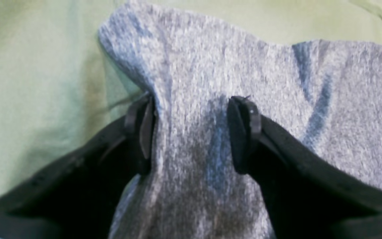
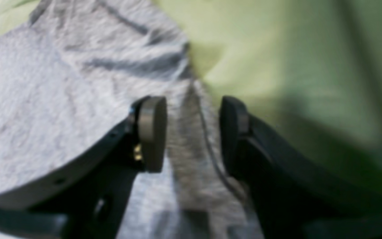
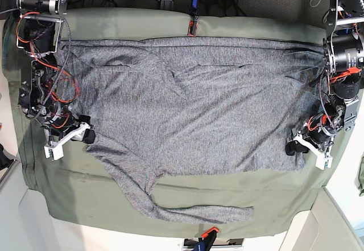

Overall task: Fold the T-shirt properly
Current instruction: 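Grasp the shirt's side edges with both grippers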

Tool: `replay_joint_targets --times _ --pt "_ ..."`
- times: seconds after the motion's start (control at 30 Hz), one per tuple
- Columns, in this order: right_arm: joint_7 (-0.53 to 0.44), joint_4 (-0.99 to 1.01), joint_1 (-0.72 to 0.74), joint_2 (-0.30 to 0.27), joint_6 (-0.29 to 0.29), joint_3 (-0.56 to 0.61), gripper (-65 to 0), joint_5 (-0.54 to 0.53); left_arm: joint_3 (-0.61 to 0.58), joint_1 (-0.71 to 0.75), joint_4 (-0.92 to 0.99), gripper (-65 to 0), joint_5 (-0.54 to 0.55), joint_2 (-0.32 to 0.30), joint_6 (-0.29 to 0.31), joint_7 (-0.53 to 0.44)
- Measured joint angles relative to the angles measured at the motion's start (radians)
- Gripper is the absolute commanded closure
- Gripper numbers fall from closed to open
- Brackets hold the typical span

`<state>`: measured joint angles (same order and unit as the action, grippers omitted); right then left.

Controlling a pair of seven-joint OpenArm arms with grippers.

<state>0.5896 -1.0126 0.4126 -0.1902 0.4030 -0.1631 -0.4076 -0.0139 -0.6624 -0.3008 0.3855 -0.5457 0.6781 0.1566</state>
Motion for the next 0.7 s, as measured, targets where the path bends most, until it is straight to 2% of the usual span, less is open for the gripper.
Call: replay_joint_targets --times 0.13,0.4,0.57,0.7 --pt "-0.008 0.0 0.001 0.036 0.0 0.0 -26.9 0.043 0.0 0.0 0.0 -32.6 0.0 0.0 0.0 0.0" --pt "-0.02 0.0 0.002 0.043 0.0 0.0 -26.9 0.069 0.0 0.0 0.0 -32.6 0.002 -0.018 0.0 0.0" --pt "-0.032 0.0 0.001 0.044 0.0 0.0 -26.9 0.084 0.0 0.0 -0.014 -32.7 0.09 -0.048 0.0 0.0" --pt "-0.032 0.0 0.001 0.043 0.0 0.0 -26.9 0.096 0.0 0.0 -0.058 -32.7 0.107 -0.069 0.0 -0.001"
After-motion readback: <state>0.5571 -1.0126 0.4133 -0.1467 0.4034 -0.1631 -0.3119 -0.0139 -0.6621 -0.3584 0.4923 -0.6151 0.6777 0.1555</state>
